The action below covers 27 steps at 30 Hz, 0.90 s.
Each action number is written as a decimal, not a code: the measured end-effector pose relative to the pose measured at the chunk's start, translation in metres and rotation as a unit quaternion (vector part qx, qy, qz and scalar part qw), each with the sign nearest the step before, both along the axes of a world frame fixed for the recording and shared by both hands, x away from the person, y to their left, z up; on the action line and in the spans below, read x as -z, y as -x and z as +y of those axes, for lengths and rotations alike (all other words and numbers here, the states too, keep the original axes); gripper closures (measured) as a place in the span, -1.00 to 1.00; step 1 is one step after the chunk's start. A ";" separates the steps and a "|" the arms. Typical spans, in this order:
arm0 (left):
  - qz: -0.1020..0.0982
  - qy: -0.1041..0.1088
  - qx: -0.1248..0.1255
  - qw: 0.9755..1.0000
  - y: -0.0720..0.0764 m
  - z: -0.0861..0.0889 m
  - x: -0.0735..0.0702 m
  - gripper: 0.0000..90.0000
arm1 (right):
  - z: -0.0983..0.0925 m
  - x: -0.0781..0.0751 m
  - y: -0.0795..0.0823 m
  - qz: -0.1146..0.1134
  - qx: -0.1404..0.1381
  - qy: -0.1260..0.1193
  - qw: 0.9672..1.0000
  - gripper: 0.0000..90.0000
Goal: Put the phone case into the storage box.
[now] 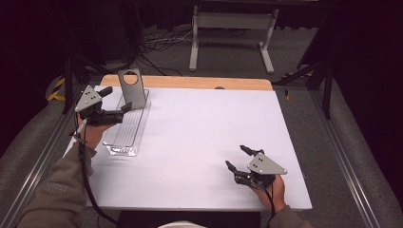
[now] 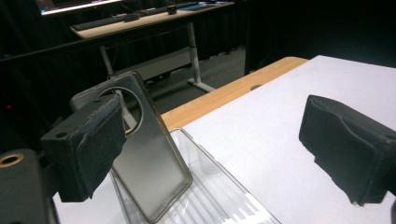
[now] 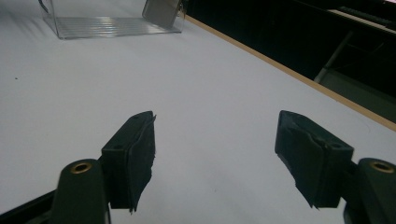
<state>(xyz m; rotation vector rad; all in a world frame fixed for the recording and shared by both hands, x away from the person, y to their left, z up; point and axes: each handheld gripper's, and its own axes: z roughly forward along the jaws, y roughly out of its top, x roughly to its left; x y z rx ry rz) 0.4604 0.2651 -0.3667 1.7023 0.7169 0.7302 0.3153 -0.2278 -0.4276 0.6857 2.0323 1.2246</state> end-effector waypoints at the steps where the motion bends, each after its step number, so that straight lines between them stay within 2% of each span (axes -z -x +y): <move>1: 0.001 0.001 0.002 1.000 0.001 -0.001 0.000 -0.83 | 0.000 0.000 0.000 0.001 0.000 -0.001 1.000 -0.35; 15: -0.001 0.007 0.028 1.000 0.019 -0.006 -0.003 -0.85 | 0.000 -0.001 0.001 0.000 0.001 0.000 1.000 -0.35; 27: -0.021 0.000 0.049 0.999 0.037 -0.015 -0.006 -0.86 | -0.002 -0.004 0.002 -0.007 0.003 -0.004 1.000 -0.36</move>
